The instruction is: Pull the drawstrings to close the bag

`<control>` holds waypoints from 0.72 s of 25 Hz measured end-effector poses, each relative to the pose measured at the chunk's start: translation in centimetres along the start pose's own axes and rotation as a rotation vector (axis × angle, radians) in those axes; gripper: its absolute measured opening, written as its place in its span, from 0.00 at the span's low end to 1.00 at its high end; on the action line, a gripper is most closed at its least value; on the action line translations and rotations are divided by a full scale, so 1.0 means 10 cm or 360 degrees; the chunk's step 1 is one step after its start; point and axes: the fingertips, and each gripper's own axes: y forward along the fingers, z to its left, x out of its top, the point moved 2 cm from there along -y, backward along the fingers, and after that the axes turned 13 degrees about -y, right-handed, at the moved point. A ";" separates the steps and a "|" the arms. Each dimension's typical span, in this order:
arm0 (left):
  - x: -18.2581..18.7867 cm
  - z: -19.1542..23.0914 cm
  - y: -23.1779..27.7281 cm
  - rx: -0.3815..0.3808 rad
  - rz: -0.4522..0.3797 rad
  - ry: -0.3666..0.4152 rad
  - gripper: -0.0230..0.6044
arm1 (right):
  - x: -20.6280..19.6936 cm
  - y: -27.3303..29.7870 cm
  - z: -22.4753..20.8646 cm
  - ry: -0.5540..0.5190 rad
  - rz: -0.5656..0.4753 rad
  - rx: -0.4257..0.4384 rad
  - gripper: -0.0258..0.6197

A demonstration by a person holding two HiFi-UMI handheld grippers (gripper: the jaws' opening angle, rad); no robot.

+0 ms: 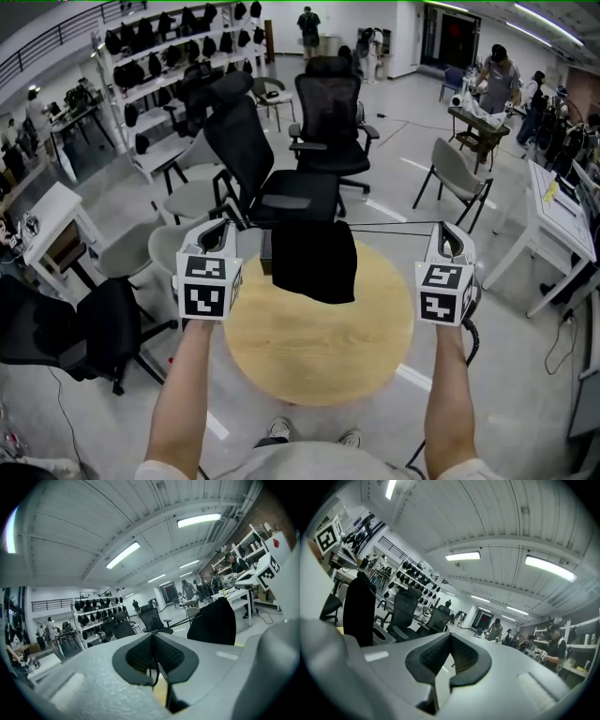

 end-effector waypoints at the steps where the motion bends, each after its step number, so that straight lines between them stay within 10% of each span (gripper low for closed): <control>1: 0.00 0.00 0.00 0.0007 -0.0002 0.0011 0.05 | -0.01 0.00 -0.01 0.0001 0.0005 -0.0005 0.05; 18: -0.08 0.13 -0.02 0.0060 0.0043 -0.0061 0.05 | -0.16 -0.03 -0.18 0.0065 0.0071 -0.0084 0.05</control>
